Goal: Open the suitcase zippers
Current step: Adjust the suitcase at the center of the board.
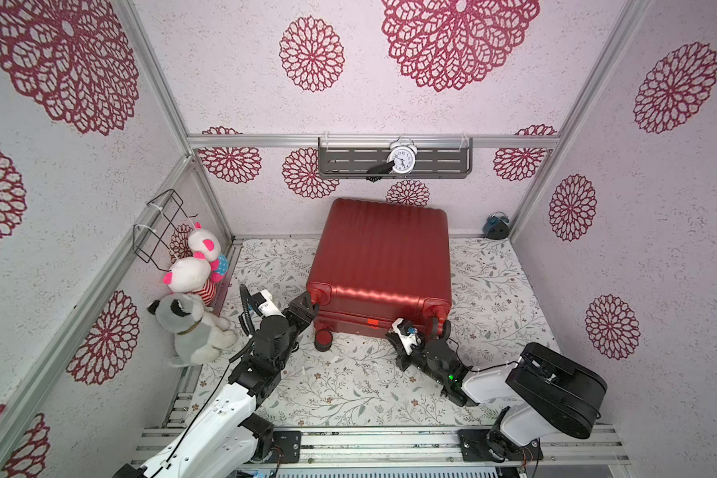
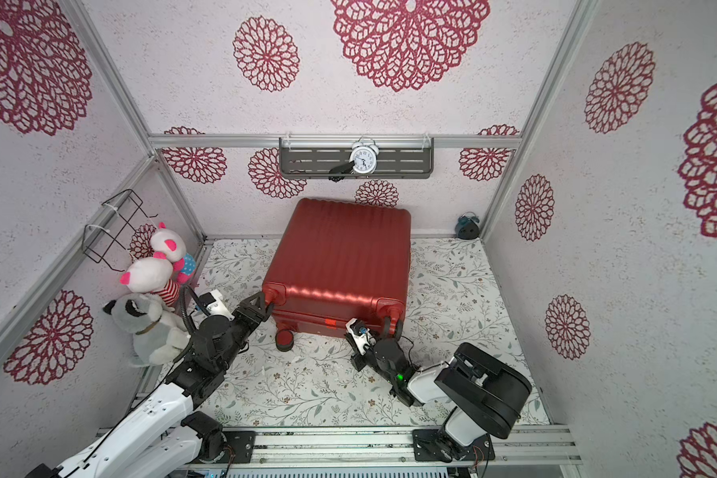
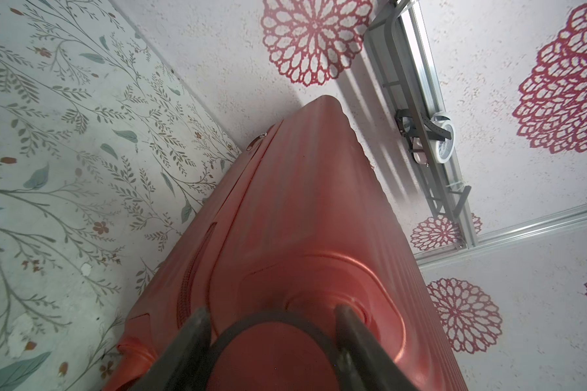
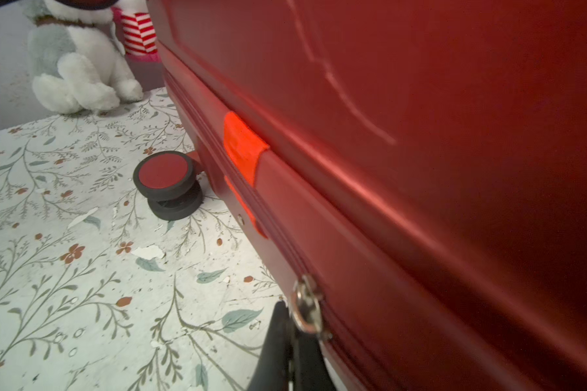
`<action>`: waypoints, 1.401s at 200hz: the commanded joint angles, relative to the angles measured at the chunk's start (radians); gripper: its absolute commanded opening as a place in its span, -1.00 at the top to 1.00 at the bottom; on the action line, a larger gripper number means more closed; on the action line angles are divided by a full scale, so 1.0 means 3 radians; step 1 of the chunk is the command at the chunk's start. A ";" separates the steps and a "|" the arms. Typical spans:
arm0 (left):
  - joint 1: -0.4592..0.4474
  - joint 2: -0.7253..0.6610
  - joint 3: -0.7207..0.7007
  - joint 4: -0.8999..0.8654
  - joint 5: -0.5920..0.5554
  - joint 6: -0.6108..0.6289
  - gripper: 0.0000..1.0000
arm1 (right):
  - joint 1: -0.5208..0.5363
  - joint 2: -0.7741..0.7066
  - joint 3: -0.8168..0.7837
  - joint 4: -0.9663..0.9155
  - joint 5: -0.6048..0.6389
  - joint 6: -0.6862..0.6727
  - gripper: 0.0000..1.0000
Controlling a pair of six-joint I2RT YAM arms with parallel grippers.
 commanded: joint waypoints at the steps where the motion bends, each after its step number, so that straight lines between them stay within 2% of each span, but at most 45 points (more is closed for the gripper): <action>1: -0.0289 0.0072 0.0067 -0.0073 0.0964 0.0077 0.41 | 0.0301 -0.0034 0.0113 -0.0761 -0.0701 -0.0232 1.00; 58: -0.0435 0.0125 0.0067 -0.0014 0.0906 0.0057 0.42 | 0.0347 0.0203 0.0571 -0.1055 -0.0611 -0.0145 1.00; 98: -0.0649 0.0178 0.0052 0.0070 0.0804 0.0029 0.42 | 0.0475 0.0457 0.1018 -0.1233 -0.0629 -0.0133 1.00; 132: -0.0795 0.0169 -0.0014 0.0100 0.0747 0.0007 0.38 | 0.0493 0.0462 0.0965 -0.1165 -0.0562 -0.0048 1.00; 145: -0.0795 0.0038 -0.0045 -0.0024 0.0689 0.0038 0.24 | 0.0493 0.0417 0.0875 -0.1166 -0.0511 -0.0018 1.00; 155: -0.0793 -0.0127 -0.0046 -0.0241 0.0588 0.0093 -0.12 | 0.0496 0.0373 0.0799 -0.1141 -0.0492 0.0001 1.00; 173: -0.0793 -0.0467 -0.0033 -0.0644 0.0410 0.0168 -0.56 | 0.0493 0.0300 0.0671 -0.1097 -0.0459 0.0038 1.00; 183: -0.0781 -0.0667 -0.0018 -0.0882 0.0332 0.0205 -0.72 | 0.0496 0.0269 0.0627 -0.1092 -0.0440 0.0043 1.00; 198: -0.0756 -0.0925 0.0010 -0.1242 0.0213 0.0250 -0.84 | 0.0493 0.0238 0.0590 -0.1089 -0.0440 0.0056 1.00; 222: -0.0582 -0.1271 0.0031 -0.1712 0.0168 0.0296 -0.88 | 0.0493 0.0219 0.0562 -0.1080 -0.0446 0.0064 1.00; 245: -0.0228 -0.1458 0.0027 -0.1912 0.0397 0.0352 -0.84 | 0.0494 0.0225 0.0561 -0.1069 -0.0462 0.0069 1.00; 260: 0.0084 -0.1404 -0.0018 -0.1889 0.0685 0.0378 -0.76 | 0.0493 0.0229 0.0566 -0.1052 -0.0475 0.0076 1.00; 280: 0.0593 -0.1098 -0.0198 -0.1510 0.1268 0.0357 -0.58 | 0.0494 0.0229 0.0567 -0.1028 -0.0493 0.0074 1.00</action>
